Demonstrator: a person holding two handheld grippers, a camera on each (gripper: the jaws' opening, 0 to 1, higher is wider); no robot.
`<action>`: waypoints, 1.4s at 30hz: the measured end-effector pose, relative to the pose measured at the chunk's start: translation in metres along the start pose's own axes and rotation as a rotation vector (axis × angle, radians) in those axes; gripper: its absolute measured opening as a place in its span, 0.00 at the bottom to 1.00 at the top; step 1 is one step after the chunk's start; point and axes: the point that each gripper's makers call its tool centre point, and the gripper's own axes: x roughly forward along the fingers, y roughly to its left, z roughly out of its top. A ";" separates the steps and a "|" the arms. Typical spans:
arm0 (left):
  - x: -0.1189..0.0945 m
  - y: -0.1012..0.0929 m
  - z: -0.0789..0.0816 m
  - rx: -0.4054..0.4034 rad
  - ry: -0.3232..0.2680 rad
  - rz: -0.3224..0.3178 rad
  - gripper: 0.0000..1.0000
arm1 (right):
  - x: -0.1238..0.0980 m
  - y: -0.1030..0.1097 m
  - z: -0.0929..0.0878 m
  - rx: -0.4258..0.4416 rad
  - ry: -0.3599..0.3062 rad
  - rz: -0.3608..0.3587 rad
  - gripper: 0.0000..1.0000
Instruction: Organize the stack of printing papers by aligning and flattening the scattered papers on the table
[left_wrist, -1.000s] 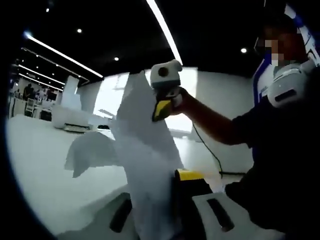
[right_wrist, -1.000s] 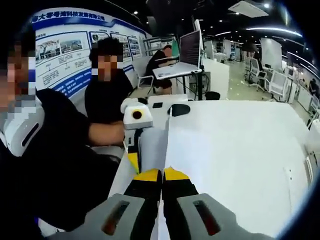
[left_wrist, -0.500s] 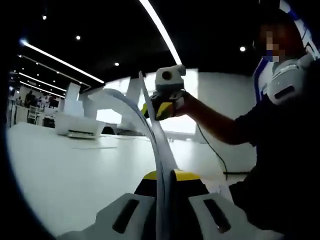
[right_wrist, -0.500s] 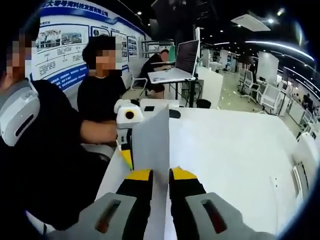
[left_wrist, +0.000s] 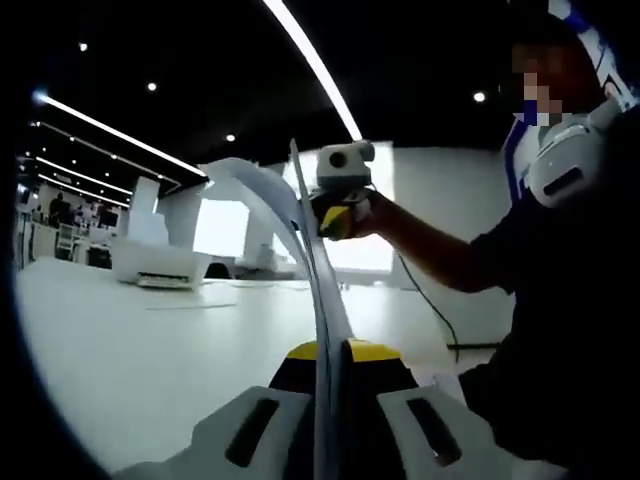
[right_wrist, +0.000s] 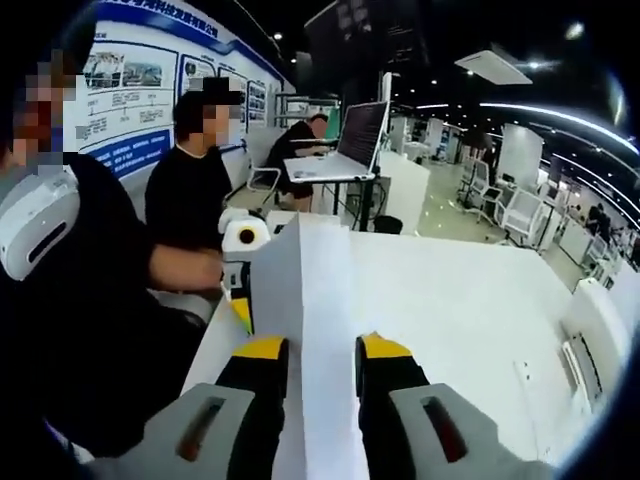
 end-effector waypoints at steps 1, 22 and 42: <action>0.000 0.000 0.000 0.002 0.000 0.000 0.05 | -0.003 0.000 0.000 -0.001 -0.007 -0.008 0.24; 0.000 -0.010 0.019 0.034 -0.044 -0.012 0.05 | -0.077 -0.004 -0.008 0.085 -0.276 -0.185 0.42; 0.000 -0.018 0.033 0.065 -0.065 -0.034 0.05 | -0.114 -0.012 -0.050 0.228 -0.483 -0.303 0.58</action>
